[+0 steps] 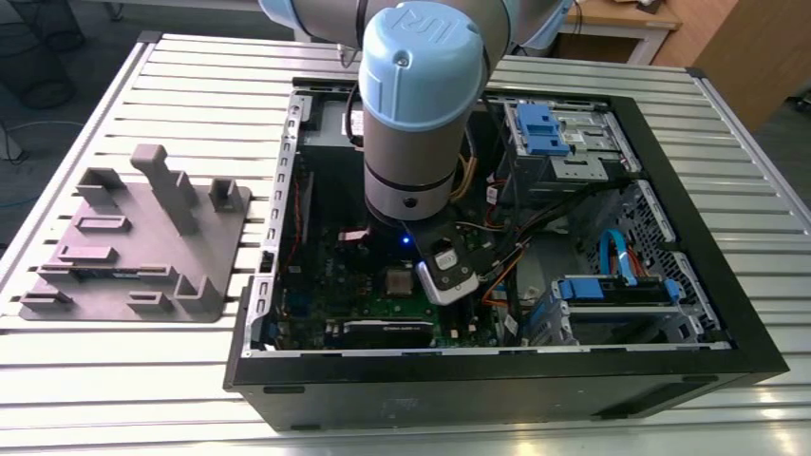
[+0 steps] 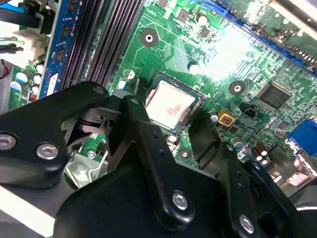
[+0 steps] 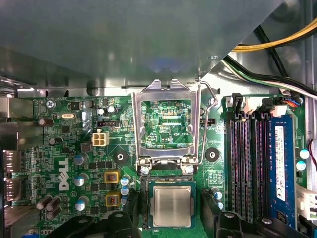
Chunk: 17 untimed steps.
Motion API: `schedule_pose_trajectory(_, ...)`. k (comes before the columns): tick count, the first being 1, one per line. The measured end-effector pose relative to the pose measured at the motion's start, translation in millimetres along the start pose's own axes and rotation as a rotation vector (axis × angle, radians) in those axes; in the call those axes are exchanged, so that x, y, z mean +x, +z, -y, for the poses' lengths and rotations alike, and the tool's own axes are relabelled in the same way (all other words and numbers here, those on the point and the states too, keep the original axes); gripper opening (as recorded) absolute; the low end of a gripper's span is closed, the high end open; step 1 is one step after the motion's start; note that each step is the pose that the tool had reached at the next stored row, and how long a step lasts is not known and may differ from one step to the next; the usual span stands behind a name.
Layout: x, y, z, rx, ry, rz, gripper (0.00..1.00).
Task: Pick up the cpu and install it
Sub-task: 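Place the cpu into insertion slot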
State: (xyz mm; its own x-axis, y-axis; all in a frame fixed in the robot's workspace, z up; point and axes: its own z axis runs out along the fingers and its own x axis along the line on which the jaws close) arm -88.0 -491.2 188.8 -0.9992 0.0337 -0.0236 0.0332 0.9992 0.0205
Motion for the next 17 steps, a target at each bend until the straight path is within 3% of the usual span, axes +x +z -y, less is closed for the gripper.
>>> schedule_pose_trajectory(9,0.0,-1.8,0.0,0.0000,0.000,0.0000,0.60)
schedule_pose_trajectory(11,0.0,-2.0,0.0,-0.0001,0.000,0.0000,0.59)
schedule_pose_trajectory(12,0.0,-2.1,0.0,0.0000,0.000,0.0000,0.52)
schedule_pose_trajectory(17,0.0,-2.9,0.0,0.0002,0.000,-0.0001,0.52)
